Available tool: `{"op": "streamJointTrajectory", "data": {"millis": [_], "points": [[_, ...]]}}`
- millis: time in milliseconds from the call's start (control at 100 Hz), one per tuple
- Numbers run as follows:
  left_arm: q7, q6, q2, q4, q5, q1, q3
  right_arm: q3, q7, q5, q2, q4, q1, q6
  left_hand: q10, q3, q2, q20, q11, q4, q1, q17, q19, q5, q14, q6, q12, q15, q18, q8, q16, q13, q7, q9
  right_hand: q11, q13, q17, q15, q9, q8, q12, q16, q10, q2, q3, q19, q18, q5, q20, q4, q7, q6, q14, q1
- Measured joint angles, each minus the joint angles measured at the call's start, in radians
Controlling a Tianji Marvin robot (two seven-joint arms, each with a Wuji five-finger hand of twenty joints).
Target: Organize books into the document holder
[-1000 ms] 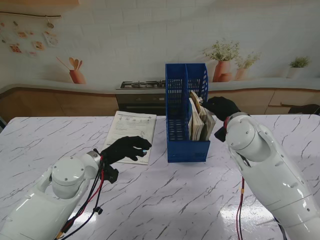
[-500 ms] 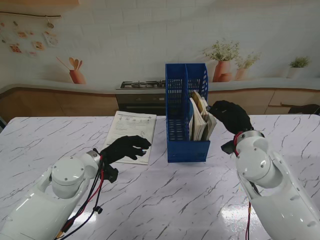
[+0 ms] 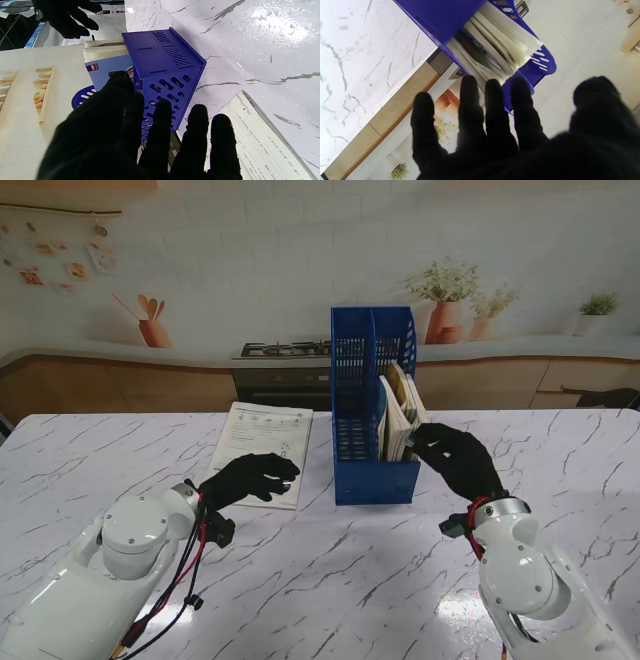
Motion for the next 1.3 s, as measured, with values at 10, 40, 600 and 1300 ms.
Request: {"op": "streamJointTrajectory", "data": {"millis": [10, 40, 600, 1300], "points": [[0.000, 0.000, 0.000, 0.000, 0.001, 0.000, 0.000, 0.000, -0.001, -0.001, 0.000, 0.000, -0.002, -0.001, 0.000, 0.000, 0.000, 0.000, 0.000, 0.000, 0.000, 0.000, 0.000, 0.000, 0.000, 0.000, 0.000, 0.000, 0.000, 0.000, 0.000, 0.000, 0.000, 0.000, 0.005, 0.004, 0.002, 0.001, 0.000, 0.000, 0.002, 0.001, 0.000, -0.005, 0.001, 0.005, 0.000, 0.000, 0.000, 0.000, 0.000, 0.000, 0.000, 0.000], [0.000, 0.001, 0.000, -0.001, 0.003, 0.001, -0.001, 0.003, -0.002, -0.003, 0.000, -0.001, -0.010, -0.006, 0.000, -0.001, 0.000, 0.000, 0.000, 0.000, 0.000, 0.000, 0.000, 0.000, 0.000, 0.000, 0.000, 0.000, 0.000, 0.000, 0.000, 0.000, 0.000, 0.000, 0.006, 0.013, 0.004, 0.015, 0.000, 0.000, 0.010, 0.012, 0.002, -0.005, 0.005, 0.010, 0.000, 0.000, 0.002, 0.000, 0.000, 0.000, 0.000, 0.000], [0.027, 0.016, -0.001, -0.016, 0.012, 0.017, -0.009, 0.012, 0.036, 0.110, 0.006, -0.044, -0.121, -0.150, 0.000, -0.011, 0.012, -0.004, 0.000, 0.000, 0.002, 0.000, 0.000, 0.000, -0.001, 0.000, 0.003, 0.000, -0.002, 0.000, 0.000, 0.000, 0.000, 0.000, 0.055, 0.104, 0.147, 0.141, 0.087, 0.049, 0.060, 0.053, 0.005, -0.033, 0.075, 0.154, 0.002, 0.062, 0.098, 0.000, 0.057, -0.002, 0.001, 0.000], [0.088, -0.162, -0.002, 0.292, 0.264, -0.183, 0.042, -0.043, 0.146, 0.173, 0.024, 0.060, -0.085, -0.215, -0.035, -0.049, 0.058, -0.276, -0.050, 0.000, -0.042, -0.063, -0.532, -0.025, -0.200, -0.003, -0.067, -0.120, -0.314, -0.015, -0.179, -0.126, -0.031, -0.084, 0.054, 0.109, 0.145, 0.141, 0.092, 0.049, 0.060, 0.052, 0.005, -0.031, 0.088, 0.151, 0.002, 0.084, 0.098, 0.000, 0.057, -0.002, 0.001, 0.000]]}}
